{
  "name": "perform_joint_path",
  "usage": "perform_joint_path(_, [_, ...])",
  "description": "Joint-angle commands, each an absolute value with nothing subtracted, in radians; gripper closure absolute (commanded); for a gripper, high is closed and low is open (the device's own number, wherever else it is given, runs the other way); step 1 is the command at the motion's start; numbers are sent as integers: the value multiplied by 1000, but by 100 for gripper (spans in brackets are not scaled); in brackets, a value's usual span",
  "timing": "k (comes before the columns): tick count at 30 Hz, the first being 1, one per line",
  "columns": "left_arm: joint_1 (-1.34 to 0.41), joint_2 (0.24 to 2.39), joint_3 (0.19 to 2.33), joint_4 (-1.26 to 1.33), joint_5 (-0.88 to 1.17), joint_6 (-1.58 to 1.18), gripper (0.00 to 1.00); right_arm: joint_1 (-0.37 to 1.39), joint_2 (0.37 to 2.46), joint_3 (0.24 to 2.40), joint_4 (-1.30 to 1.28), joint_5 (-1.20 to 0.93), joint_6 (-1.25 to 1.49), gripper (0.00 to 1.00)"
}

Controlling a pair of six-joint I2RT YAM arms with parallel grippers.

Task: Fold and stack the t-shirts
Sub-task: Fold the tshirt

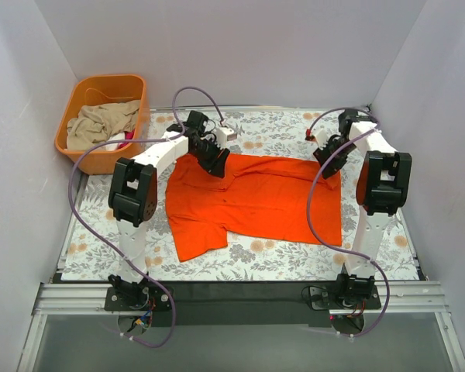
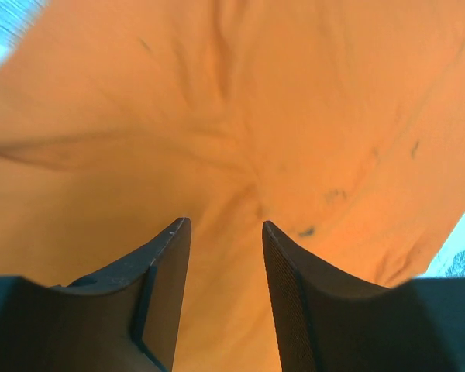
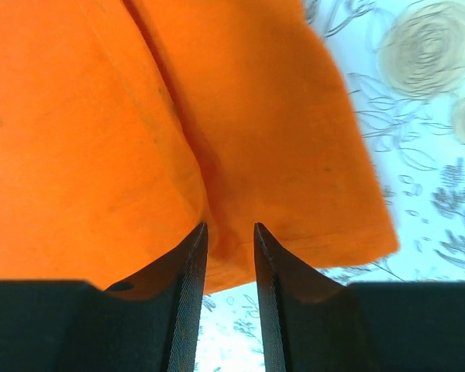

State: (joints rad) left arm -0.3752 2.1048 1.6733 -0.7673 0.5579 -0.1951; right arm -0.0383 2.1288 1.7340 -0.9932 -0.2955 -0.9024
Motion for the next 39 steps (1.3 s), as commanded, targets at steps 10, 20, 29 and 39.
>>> perform_joint_path(10, [-334,2120,1732,-720,479,-275,59,-38,2069,1545,-963,-170,-989,72])
perform_joint_path(20, [-207,2106,1736,-661,356,-399,61,-37,2091,1621,-951,-129,-977,71])
perform_joint_path(29, [-179,2187,1802,-641,410,-400,59,-37,2102,1631,-946,-123,-977,69])
perform_joint_path(39, [-176,2263,1867,-581,489,-485,60,-35,2109,1623,-945,-115,-976,68])
